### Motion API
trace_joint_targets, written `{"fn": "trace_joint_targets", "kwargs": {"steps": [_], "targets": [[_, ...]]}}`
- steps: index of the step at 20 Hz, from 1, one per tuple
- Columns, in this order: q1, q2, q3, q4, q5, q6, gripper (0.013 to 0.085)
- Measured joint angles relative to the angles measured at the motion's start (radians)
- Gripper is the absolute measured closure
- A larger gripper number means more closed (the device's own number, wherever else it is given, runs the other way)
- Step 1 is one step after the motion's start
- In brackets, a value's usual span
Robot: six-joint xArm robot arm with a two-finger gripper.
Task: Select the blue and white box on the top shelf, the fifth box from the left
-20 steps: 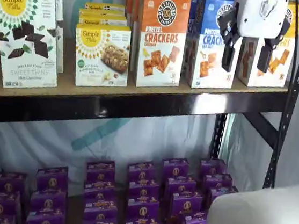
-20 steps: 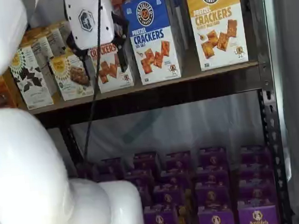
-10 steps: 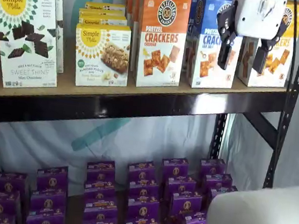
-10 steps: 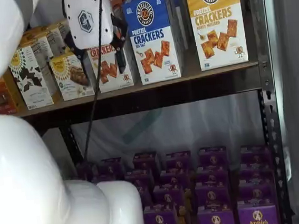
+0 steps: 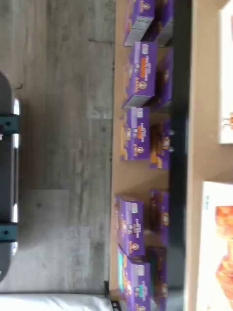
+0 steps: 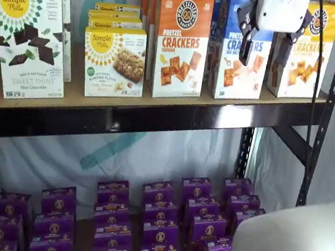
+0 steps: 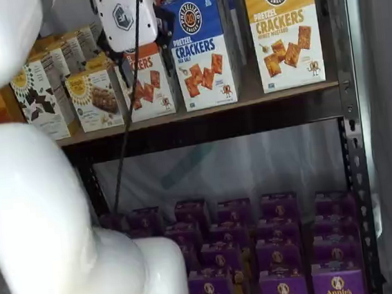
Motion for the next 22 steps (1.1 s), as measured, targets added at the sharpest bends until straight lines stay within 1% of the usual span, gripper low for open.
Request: {"fn": "trace_joint_targets", "kwargs": {"steps": [4,8,13,17,22], "targets": [[-0.016,0.054,-0.046,-0.009,-0.038,-0.017,0.013],[-0.046,0.117,-0.105,-0.005,-0.067,-0.047,0.013],[-0.078,0.172,-0.16,0.012,-0.064,-0.075,0.013],[-0.098,0.197,-0.182,0.029,-0.065,-0.092,0.013],[-0.107,0.209,-0.194,0.027,-0.083,-0.102,0.013]]}}
